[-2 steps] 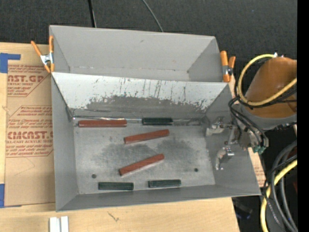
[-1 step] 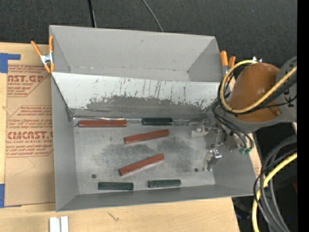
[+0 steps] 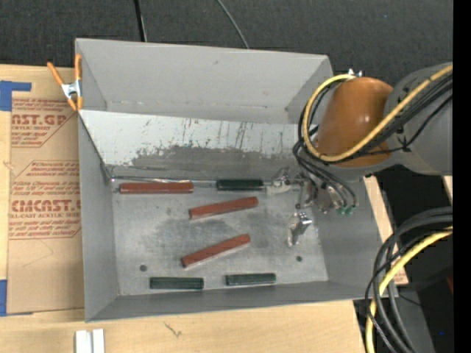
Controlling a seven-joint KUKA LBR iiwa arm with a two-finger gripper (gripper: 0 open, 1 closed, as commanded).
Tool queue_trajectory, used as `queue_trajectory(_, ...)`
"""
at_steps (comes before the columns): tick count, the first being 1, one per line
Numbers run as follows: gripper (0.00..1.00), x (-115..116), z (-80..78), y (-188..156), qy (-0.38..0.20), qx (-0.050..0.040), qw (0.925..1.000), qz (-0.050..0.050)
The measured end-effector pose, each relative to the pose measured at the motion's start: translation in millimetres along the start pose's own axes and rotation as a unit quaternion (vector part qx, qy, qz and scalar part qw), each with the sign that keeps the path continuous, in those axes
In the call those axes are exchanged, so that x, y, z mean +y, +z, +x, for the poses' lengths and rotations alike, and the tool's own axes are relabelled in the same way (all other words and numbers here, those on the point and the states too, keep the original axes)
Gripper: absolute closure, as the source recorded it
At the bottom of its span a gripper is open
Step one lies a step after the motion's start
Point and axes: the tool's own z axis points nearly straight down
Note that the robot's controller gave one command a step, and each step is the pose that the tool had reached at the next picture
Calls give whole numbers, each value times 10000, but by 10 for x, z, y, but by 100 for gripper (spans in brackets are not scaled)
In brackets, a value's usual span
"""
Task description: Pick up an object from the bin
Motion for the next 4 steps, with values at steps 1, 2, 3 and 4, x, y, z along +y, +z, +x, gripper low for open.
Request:
queue_trajectory(1, 0, 228, 58, 94, 884, -16, 9961, 1)
queue_trajectory(2, 0, 533, -97, 424, 375, -14, 9993, 9)
queue_trajectory(3, 100, 1082, 99, 604, 528, -91, 9986, 44)
queue_trajectory(4, 100, 1083, 99, 604, 525, -91, 9986, 43)
